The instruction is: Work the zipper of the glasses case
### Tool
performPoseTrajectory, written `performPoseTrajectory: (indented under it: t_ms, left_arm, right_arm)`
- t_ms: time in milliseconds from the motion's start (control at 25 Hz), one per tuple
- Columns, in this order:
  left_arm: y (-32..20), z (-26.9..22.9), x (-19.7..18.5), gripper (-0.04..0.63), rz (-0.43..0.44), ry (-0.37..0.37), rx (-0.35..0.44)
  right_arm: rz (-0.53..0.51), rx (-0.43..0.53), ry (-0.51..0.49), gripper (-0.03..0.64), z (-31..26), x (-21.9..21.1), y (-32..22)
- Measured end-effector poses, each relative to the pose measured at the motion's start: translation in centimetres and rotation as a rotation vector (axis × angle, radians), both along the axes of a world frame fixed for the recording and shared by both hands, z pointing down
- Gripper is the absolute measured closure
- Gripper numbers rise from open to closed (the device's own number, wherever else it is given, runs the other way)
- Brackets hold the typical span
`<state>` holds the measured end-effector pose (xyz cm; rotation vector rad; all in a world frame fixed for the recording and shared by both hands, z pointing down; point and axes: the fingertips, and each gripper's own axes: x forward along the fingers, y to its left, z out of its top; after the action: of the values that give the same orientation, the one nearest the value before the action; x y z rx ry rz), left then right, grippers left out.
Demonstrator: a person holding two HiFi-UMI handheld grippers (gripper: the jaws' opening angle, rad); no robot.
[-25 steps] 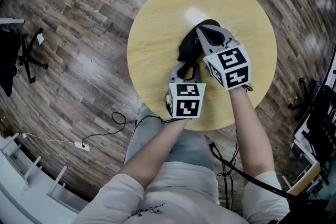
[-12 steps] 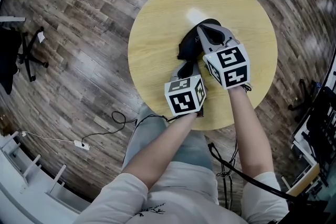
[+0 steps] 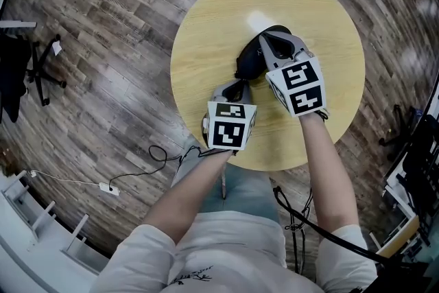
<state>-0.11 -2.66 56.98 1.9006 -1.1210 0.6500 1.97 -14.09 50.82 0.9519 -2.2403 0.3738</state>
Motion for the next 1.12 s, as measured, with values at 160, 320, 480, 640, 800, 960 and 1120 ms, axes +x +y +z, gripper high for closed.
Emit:
performPoseTrajectory:
  t_ms: [160,320,480,640,800,960,1120]
  left_arm:
    - [0.1,0.2,-0.7,0.589,0.130,-0.067,0.017]
    - [-0.1,0.1,-1.6,0.589,0.296,-0.189,0.066]
    - [-0.9,0.4,-2.7,0.589,0.442,-0.305,0.107]
    - [-1.7,0.4,-3.2,0.589,0.440,-0.267,0.069]
    - [-2.3,0.5,-3.6,0.589,0.488,-0.326,0.106]
    - [-2.1,0.7,-3.6,0.589,0.613,-0.352,0.113]
    - [-2.0,0.3,-3.9,0.588,0.656,-0.345,0.109]
  right_arm:
    - [-0.009,0.010,0.016,0.623,-0.2,-0.3,0.0]
    - [-0.003,0.004,0.008,0.623,-0.3,-0.4,0.0]
    - [0.001,-0.005,0.003,0.623,-0.3,-0.5,0.0]
    - [0.000,-0.008,0.015,0.623,-0.3,-0.4,-0.2]
    - [0.008,0.002,0.007,0.623,-0.3,-0.3,-0.2]
    - [0.005,0.000,-0.001,0.623,-0.3,-0.2,-0.2]
    - [0.012,0.012,0.003,0.623,-0.4,-0.2,-0.3]
